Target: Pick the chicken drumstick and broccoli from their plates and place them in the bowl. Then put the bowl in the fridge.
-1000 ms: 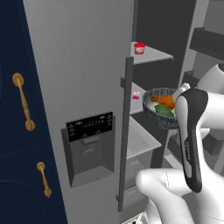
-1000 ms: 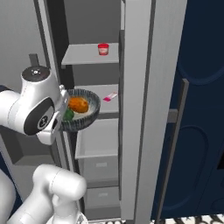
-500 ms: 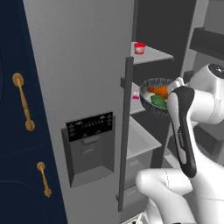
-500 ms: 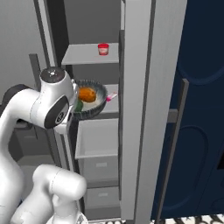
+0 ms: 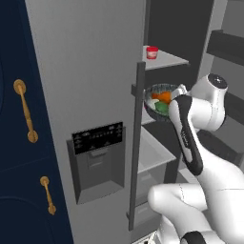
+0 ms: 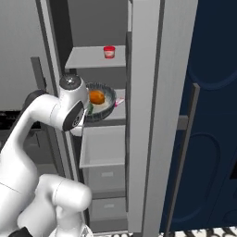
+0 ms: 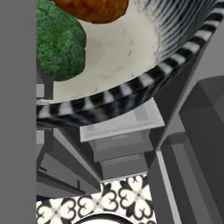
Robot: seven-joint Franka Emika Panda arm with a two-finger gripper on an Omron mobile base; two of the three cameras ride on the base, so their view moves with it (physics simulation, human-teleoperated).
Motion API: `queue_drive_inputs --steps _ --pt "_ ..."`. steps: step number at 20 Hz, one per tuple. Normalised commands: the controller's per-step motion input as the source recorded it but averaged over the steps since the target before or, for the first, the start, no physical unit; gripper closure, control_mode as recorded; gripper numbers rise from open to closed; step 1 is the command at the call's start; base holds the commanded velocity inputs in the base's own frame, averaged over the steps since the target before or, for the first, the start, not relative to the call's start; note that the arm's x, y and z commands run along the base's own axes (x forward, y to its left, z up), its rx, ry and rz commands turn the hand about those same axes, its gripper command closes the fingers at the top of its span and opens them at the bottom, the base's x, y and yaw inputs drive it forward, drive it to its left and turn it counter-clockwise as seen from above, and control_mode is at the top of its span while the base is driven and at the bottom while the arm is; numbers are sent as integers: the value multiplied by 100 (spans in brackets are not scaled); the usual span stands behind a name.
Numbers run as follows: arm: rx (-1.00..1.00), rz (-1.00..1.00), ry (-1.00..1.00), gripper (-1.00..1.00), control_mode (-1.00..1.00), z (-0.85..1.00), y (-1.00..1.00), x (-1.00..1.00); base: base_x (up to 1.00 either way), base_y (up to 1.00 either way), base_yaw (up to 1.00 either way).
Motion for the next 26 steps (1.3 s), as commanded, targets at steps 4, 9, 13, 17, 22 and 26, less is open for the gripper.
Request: queue_drive_inputs --steps 4,9,13,17,22,26 --pt "0 16 0 100 -100 -24 0 65 0 0 0" --pt "0 15 2 100 -100 -31 1 81 0 0 0" --pt "-1 1 0 100 -100 -34 2 82 0 0 0" --pt "-2 0 0 100 -100 -28 3 84 0 0 0" --pt "-1 0 0 100 -100 -24 0 64 0 0 0" --pt "0 1 0 100 -100 -29 0 51 0 0 0"
